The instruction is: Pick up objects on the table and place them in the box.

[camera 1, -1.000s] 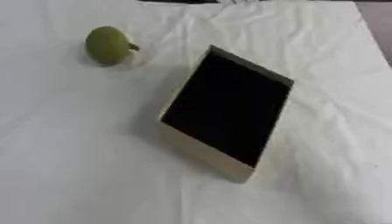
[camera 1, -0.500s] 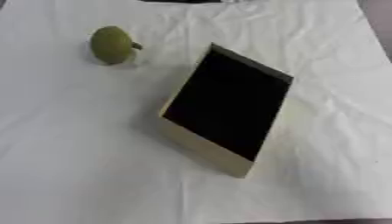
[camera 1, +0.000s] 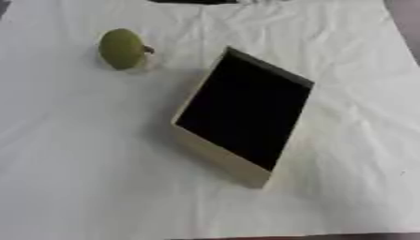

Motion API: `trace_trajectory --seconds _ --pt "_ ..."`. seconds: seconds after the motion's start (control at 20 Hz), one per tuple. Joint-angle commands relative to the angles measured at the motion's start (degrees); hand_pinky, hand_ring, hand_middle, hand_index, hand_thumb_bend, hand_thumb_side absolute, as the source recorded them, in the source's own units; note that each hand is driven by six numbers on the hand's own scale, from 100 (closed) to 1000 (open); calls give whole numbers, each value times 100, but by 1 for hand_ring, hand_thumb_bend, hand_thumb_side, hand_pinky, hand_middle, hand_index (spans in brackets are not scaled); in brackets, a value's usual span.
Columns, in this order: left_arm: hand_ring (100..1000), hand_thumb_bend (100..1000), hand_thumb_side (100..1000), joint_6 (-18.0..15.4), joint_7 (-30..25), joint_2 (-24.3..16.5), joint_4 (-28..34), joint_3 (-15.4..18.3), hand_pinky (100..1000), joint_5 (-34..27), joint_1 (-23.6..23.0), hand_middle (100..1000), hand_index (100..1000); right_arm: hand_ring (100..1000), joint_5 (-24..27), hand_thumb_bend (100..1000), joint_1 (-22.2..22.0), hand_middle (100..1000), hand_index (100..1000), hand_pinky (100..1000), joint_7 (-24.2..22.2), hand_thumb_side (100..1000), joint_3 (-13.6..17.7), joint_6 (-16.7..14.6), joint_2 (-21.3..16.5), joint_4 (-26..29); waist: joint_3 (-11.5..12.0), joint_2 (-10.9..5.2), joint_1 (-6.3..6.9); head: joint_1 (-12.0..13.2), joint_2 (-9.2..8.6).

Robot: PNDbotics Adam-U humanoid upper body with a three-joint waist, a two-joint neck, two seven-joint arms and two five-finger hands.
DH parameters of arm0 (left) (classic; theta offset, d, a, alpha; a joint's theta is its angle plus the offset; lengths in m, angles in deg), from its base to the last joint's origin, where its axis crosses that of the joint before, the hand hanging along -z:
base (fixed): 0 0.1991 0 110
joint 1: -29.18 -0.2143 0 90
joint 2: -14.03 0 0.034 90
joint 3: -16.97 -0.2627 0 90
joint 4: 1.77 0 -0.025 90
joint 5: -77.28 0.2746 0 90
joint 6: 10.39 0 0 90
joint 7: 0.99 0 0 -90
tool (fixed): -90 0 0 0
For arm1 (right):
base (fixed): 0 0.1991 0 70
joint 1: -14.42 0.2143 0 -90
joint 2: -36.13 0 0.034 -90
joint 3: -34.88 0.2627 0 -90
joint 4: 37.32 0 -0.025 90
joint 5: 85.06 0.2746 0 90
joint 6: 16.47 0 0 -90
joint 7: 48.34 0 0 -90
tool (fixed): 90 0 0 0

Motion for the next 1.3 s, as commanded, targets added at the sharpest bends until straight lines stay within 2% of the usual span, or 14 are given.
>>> trace_trajectory --seconds 0.05,0.1,0.15,0.25,0.3,0.55,0.65,0.7,0.75,0.9,1.15,1.3 --pt "740 487 770 -175 -287 92 -399 -37 711 296 291 756 904 680 44 406 96 700 840 791 -24 629 15 -6 -42 96 -5 -118 29 34 -19" --pt "755 491 769 -263 -380 136 -549 -88 727 388 328 772 916 680 46 407 102 700 838 791 -27 629 10 -5 -34 96 -11 -114 38 46 -31" --pt "793 522 707 -354 -473 182 -701 -160 769 481 353 812 938 680 49 407 109 700 838 791 -31 629 5 -4 -29 96 -20 -111 47 54 -42" --pt "832 565 628 -533 -653 270 -993 -333 830 662 390 835 947 680 51 407 119 700 838 791 -36 629 -1 -5 -22 96 -39 -110 58 66 -55" --pt "835 568 621 -628 -748 312 -1148 -404 834 756 403 836 946 680 52 407 122 700 838 791 -37 629 -2 -5 -19 96 -49 -111 60 72 -58" --pt "868 601 403 -1107 -1228 512 -1928 -578 899 1236 514 845 934 680 59 406 129 700 838 791 -39 630 -6 1 -5 96 -76 -121 62 91 -56" --pt "876 595 261 -1306 -1427 599 -2251 -548 910 1435 615 844 927 680 62 406 130 700 838 792 -42 630 -10 4 1 96 -74 -127 57 93 -46" --pt "878 599 219 -1400 -1520 642 -2403 -523 911 1529 664 843 925 680 63 406 128 700 838 792 -45 631 -13 6 4 96 -73 -130 55 93 -41" --pt "881 596 100 -1491 -1612 681 -2534 -488 912 1620 704 843 924 680 65 405 126 700 838 792 -47 631 -14 7 7 96 -71 -132 53 93 -37" --pt "870 549 100 -1756 -1877 743 -2697 -334 895 1782 762 829 909 680 69 404 120 700 838 792 -42 632 -13 13 15 96 -61 -138 47 92 -23" --pt "848 570 100 -2176 -2297 634 -2462 52 859 1498 805 807 890 679 68 404 98 699 837 792 -33 632 -12 30 13 96 -42 -144 51 80 5" --pt "859 556 100 -2444 -2565 519 -2477 117 869 1392 793 821 896 679 64 404 88 699 837 792 -26 632 -10 38 1 96 -29 -151 62 66 22"
